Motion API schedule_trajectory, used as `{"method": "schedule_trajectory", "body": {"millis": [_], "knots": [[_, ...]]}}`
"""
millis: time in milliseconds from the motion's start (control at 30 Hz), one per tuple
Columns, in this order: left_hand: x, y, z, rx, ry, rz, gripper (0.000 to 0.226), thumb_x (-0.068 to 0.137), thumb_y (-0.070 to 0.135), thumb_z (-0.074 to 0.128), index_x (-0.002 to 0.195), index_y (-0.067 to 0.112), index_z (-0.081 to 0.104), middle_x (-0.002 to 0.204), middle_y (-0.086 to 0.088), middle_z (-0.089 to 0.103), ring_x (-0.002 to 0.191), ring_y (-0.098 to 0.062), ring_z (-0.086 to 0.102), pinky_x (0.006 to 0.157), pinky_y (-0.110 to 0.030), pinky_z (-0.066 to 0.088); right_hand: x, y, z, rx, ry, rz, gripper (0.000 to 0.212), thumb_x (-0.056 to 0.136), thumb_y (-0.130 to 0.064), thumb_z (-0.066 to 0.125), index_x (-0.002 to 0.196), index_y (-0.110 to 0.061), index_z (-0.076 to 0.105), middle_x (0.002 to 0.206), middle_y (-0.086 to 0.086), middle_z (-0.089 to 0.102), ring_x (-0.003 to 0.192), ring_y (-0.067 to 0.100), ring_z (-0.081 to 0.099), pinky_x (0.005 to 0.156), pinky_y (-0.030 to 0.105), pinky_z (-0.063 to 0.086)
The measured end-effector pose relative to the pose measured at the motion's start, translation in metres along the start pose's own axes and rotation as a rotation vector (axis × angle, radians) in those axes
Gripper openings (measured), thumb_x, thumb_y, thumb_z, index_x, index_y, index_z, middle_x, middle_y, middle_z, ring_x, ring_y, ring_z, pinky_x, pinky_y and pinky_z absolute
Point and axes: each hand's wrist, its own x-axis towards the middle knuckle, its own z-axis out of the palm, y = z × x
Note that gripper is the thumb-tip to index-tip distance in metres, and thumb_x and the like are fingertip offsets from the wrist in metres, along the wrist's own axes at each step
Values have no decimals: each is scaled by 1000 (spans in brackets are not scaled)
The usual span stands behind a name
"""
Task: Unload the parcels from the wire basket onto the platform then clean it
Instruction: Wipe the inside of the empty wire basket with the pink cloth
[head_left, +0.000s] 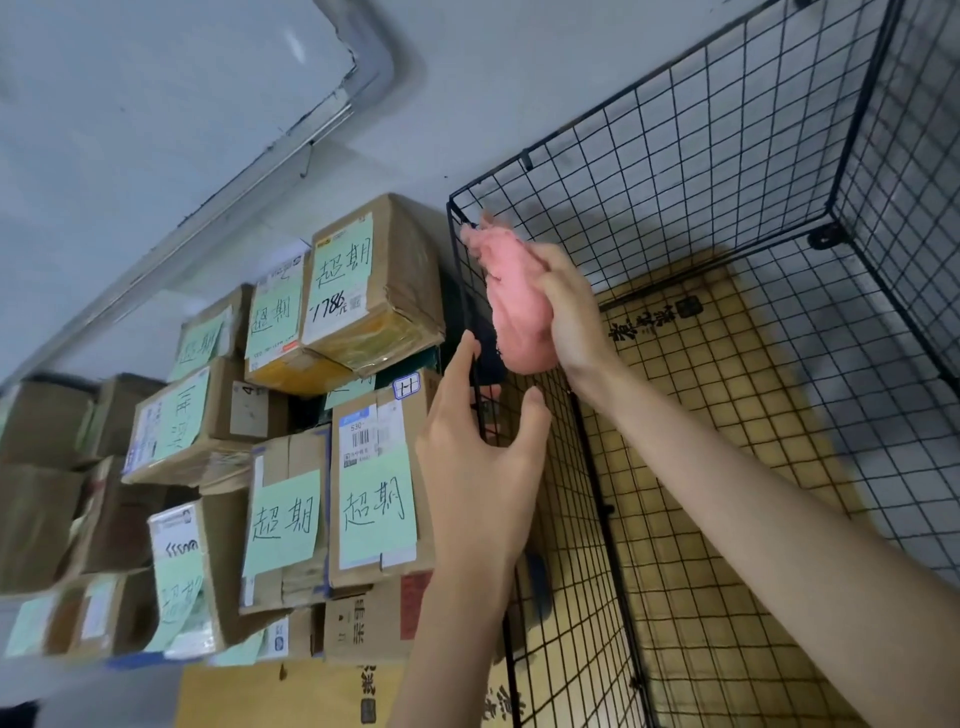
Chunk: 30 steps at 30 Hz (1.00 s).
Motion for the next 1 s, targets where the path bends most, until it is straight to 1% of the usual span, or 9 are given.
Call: {"method": "schedule_trajectory", "body": {"millis": [100, 233, 267, 367, 500, 600, 700, 833, 1000], "knots": [[0, 0, 0, 12, 3, 1, 69, 80, 43, 60, 146, 31, 44, 139, 19, 54, 123, -5, 55, 104, -35, 48, 0, 12, -5, -136, -49, -76, 36, 102, -21, 49, 136, -10, 55, 123, -2, 61, 110, 4, 60, 90, 23, 52], [-1, 1, -1, 27, 4, 3, 70, 79, 45, 60, 146, 32, 44, 136, 20, 55, 120, -3, 56, 102, -35, 49, 3, 31, 0, -324, 25, -114, 52, 95, -56, 54, 140, -31, 54, 127, -2, 61, 117, 16, 58, 95, 45, 54], [-1, 1, 0, 32, 2, 2, 69, 79, 45, 60, 146, 32, 44, 135, 20, 56, 118, -2, 56, 100, -34, 50, 3, 31, 2, -332, 37, -114, 50, 94, -57, 54, 139, -34, 53, 129, -2, 59, 120, 18, 56, 97, 47, 53], [-1, 2, 0, 32, -1, 1, 69, 79, 44, 60, 145, 33, 44, 137, 19, 55, 120, -4, 56, 103, -35, 49, -6, 27, 9, -250, 11, -139, 47, 100, -33, 56, 145, -33, 44, 139, -8, 48, 129, 6, 46, 106, 42, 47], [-1, 2, 0, 27, 2, 5, 69, 79, 43, 61, 145, 33, 44, 138, 18, 55, 121, -5, 56, 103, -36, 49, -16, 25, 11, -213, 15, -190, 54, 100, -32, 58, 148, -34, 35, 141, -9, 41, 122, -13, 41, 99, 22, 41], [0, 2, 0, 23, 2, 1, 69, 79, 42, 61, 145, 32, 44, 136, 18, 57, 119, -4, 57, 102, -34, 49, -3, 18, 18, -292, 83, -292, 44, 98, -27, 60, 140, -27, 49, 133, -2, 45, 114, 0, 50, 91, 24, 49], [0, 2, 0, 14, -1, -4, 69, 79, 41, 61, 145, 32, 44, 132, 21, 57, 113, -1, 59, 98, -29, 51, 16, 8, 26, -362, 111, -337, 26, 95, -25, 64, 121, -26, 67, 121, -11, 43, 103, 5, 51, 85, 21, 52], [-1, 2, 1, 8, 2, -2, 69, 79, 41, 61, 145, 33, 44, 133, 22, 56, 112, -4, 60, 97, -32, 52, 31, 23, 22, -339, 145, -262, 17, 93, -20, 67, 108, -23, 72, 117, -3, 50, 101, 6, 55, 84, 14, 50], [-2, 1, 1, 1, 11, 8, 67, 80, 39, 61, 144, 34, 44, 137, 22, 54, 119, -5, 57, 102, -34, 49, 41, 77, -7, -381, 201, 51, 15, 97, -22, 58, 107, -27, 69, 121, 7, 56, 104, 18, 58, 91, 28, 52]]}}
